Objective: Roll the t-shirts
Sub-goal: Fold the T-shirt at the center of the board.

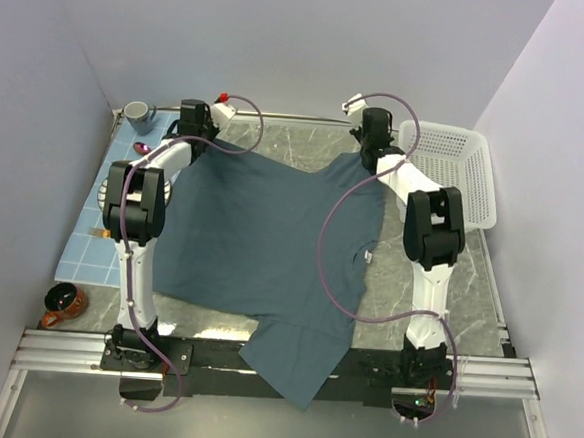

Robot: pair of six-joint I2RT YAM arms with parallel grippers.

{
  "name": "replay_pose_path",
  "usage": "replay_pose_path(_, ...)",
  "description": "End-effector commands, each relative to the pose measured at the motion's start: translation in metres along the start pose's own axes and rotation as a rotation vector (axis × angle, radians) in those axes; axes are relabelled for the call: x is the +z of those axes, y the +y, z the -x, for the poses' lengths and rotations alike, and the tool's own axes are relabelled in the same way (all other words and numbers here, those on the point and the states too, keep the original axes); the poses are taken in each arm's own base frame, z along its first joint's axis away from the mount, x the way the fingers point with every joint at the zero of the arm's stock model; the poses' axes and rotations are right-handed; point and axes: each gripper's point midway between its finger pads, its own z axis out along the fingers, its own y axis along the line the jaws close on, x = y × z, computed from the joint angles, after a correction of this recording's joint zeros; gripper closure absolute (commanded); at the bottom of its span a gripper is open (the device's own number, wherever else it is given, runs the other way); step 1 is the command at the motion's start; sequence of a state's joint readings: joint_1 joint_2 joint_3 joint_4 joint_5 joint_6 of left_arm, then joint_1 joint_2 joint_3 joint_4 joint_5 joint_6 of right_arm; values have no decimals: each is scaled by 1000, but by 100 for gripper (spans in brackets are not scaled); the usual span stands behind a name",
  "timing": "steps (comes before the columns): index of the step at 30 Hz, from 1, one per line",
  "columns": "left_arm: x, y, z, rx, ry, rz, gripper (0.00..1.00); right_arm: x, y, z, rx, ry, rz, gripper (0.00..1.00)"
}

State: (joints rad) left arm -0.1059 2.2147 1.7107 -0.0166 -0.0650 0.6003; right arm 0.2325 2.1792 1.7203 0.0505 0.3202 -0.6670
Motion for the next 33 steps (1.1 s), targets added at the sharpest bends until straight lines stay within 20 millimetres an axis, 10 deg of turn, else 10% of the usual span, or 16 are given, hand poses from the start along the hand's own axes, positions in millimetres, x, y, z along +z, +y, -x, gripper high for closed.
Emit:
replay_pose_path(1, -43, 38, 45, -24, -115, 74, 99, -60, -50, 34, 109, -70, -35, 100)
replay_pose_path(10, -85, 31, 34, 19, -123, 41, 99, -145, -29, 7, 148, -29, 71, 100)
replay_pose_path(33, -124, 17, -3, 195, -86, -67, 99, -253, 50, -75, 214, 122, 326, 100)
